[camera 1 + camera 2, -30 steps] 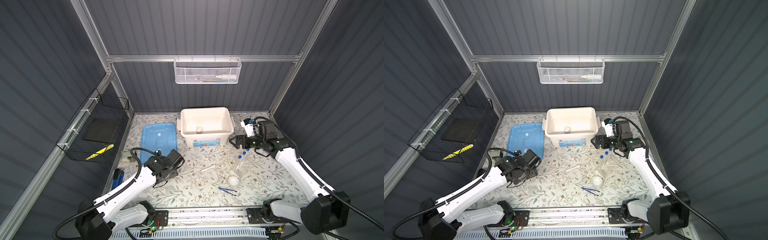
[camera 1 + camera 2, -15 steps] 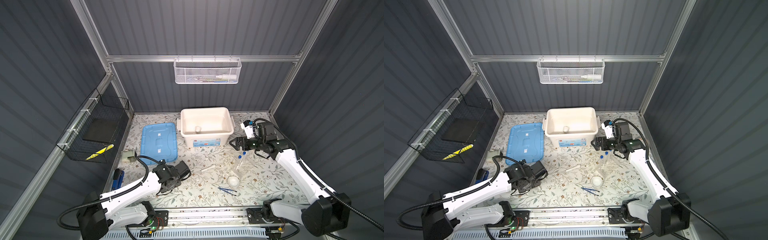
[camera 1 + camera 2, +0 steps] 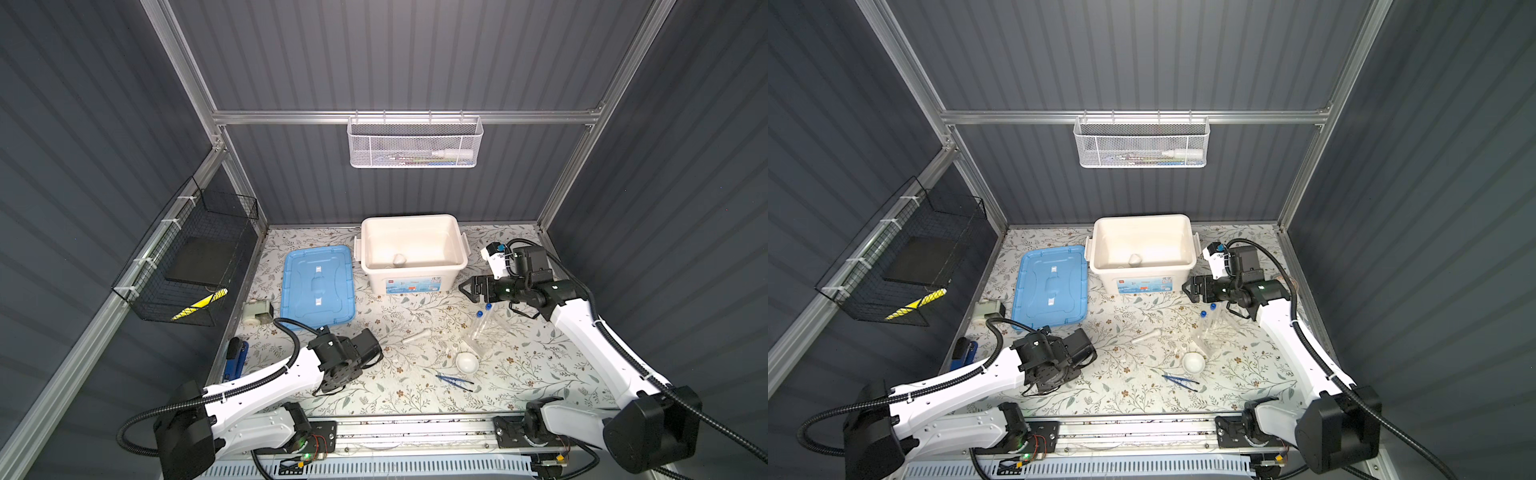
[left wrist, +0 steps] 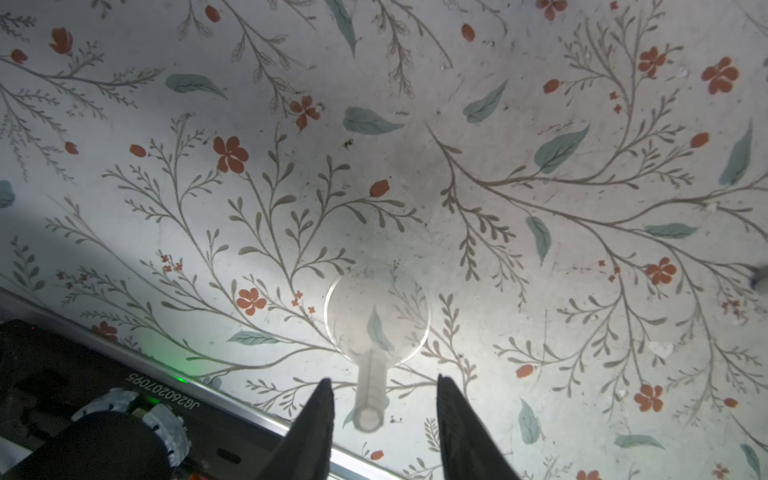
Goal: Organize the chemistry lab equipment
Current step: 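Move the left gripper down over the clear glass funnel near the robot, then close the left gripper on the funnel stem and lift it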
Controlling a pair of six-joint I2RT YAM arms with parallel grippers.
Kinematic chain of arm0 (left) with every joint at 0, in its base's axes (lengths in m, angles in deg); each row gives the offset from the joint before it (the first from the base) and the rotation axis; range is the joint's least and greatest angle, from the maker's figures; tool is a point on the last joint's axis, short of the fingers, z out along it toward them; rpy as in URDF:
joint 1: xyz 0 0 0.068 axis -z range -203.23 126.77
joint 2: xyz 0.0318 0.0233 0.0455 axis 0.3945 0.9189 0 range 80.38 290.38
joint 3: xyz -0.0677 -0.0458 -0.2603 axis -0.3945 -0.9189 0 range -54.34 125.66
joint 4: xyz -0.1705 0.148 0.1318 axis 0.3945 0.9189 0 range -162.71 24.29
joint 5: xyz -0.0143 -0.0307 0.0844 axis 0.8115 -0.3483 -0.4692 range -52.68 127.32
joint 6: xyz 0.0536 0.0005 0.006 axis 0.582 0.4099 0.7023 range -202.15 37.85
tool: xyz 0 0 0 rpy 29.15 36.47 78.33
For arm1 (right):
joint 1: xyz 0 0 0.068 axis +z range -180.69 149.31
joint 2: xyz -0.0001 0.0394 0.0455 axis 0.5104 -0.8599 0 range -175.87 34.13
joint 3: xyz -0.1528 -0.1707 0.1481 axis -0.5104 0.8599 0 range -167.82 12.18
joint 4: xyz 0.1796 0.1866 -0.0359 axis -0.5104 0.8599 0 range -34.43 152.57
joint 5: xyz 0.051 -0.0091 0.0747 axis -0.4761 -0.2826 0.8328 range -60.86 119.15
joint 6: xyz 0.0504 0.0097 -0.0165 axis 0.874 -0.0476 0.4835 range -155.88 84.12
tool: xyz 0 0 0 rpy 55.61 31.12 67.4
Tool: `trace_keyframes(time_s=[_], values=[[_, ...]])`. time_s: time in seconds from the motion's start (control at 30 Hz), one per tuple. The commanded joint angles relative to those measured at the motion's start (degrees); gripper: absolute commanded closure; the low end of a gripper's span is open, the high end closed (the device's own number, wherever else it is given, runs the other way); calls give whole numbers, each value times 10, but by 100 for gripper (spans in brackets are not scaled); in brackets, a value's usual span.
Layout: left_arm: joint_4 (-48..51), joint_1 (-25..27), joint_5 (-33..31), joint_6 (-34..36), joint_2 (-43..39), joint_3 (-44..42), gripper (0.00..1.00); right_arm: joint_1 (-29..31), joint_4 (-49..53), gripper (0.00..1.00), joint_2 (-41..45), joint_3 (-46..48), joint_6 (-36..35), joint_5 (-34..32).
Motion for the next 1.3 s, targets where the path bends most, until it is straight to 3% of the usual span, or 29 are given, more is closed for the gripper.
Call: trace_keyframes(time_s=[0.0, 0.43, 1.0, 1.27], values=[[11, 4, 5, -14, -14, -9, 58, 3, 8, 5, 6, 4, -1, -3], [-12, 4, 4, -6, -6, -15, 70, 3, 14, 5, 3, -4, -1, -3], [-42, 4, 0, 9, 3, -24, 77, 3, 22, 5, 7, -9, 1, -7], [-62, 4, 1, 30, 11, -19, 91, 3, 22, 5, 3, -11, 1, -5]])
